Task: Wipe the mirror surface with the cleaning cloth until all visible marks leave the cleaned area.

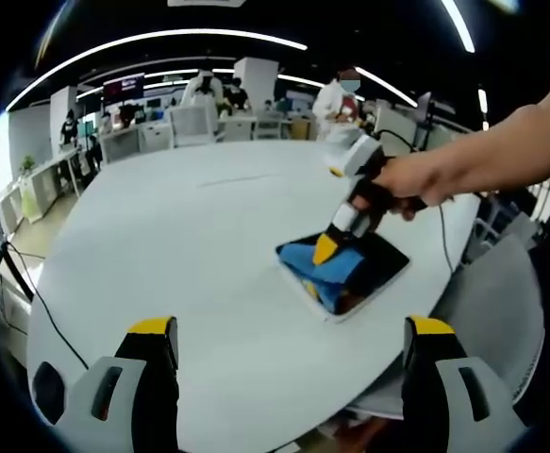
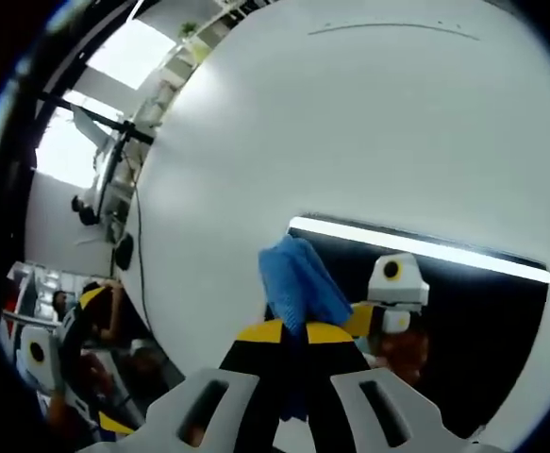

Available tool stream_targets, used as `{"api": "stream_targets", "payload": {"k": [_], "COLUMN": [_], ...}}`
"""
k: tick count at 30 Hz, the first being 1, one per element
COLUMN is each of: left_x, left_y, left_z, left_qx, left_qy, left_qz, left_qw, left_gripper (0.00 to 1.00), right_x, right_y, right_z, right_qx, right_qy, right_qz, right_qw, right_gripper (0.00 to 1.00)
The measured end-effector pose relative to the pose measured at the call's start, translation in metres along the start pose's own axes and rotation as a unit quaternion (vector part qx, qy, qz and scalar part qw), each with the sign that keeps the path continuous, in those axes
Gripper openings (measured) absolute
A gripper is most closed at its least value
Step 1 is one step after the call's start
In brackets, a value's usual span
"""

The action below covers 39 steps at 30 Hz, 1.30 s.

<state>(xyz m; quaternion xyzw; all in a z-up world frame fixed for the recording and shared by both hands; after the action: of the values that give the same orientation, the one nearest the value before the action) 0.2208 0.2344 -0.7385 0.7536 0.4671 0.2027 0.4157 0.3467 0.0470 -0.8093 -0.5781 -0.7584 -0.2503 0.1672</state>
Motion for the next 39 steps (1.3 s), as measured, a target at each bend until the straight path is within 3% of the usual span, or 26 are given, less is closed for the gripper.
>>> {"api": "stream_targets", "payload": {"k": [12,39], "left_x": [-0.001,-0.011], "left_y": [0.003,0.012], "left_z": [0.004,0.018], "left_qx": [0.002,0.004], "left_qy": [-0.006,-0.016], "left_qz": [0.005,0.016], "left_qw": [1.0,0.9997], "left_gripper": [1.0,1.0], "right_x": [-0.026,-0.061], "right_y": [-0.002,-0.015], "right_z": [-0.011,-0.033], "right_qx": [-0.005,-0.019], "right_qy": [-0.013,-0.013], "right_qz": [0.013,0.032], "right_qw": [0.9998,0.9992], "right_gripper": [0.01,0.01]}}
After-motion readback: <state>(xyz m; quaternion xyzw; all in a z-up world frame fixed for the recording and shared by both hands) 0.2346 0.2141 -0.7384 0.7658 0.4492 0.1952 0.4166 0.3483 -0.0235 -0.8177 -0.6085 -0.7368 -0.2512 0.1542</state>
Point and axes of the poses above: the point that each gripper's makers call its tool centre point, and the gripper's own axes: z roughly forward along the fingers, x roughly to its left, y roughly out of its top, the point moved 6 cm from there along -z, roughly backward along the fingers, and after that the axes turned 5 degrees about y, right-handed, at the moved point
